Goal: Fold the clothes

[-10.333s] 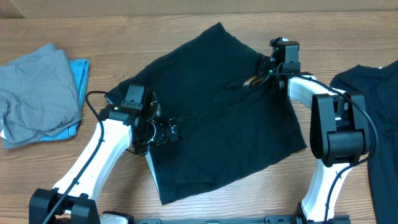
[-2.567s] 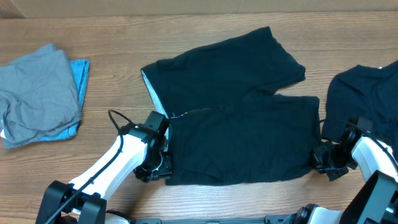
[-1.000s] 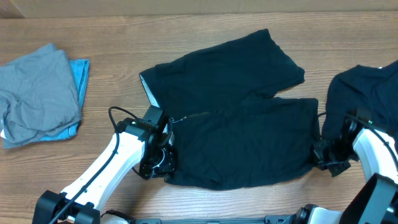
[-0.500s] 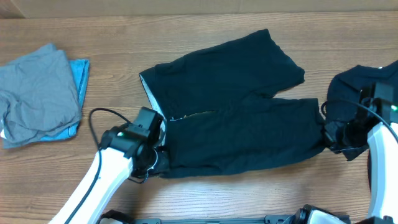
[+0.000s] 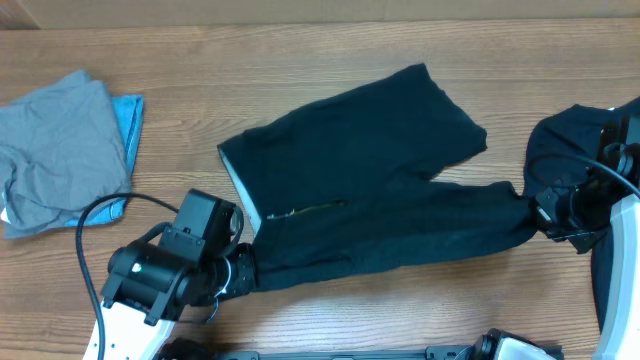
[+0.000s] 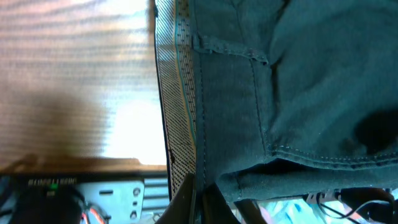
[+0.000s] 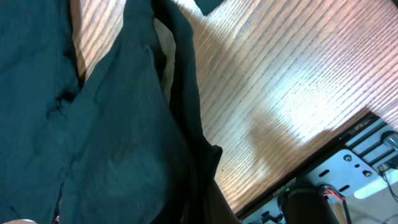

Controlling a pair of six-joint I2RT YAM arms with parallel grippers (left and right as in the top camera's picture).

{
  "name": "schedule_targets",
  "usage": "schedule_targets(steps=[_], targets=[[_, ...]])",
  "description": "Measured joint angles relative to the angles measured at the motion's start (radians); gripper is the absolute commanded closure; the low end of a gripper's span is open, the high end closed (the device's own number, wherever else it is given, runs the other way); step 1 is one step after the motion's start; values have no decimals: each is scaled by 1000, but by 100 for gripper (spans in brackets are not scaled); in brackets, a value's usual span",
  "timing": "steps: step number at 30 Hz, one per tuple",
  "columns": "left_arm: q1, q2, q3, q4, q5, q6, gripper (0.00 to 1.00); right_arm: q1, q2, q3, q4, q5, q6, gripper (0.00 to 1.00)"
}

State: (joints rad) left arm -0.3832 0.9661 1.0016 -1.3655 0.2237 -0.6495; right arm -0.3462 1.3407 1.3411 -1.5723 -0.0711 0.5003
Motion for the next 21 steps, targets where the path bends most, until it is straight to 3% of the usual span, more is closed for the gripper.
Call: schedule_targets(steps=[7,21], targets=[[-2,-59,3,-10,18,-15,96,0,0,5,14,-3,-15,96],[-2,-24,16,174,-92,-79,96,58,0,94,98,-41,-57,96]])
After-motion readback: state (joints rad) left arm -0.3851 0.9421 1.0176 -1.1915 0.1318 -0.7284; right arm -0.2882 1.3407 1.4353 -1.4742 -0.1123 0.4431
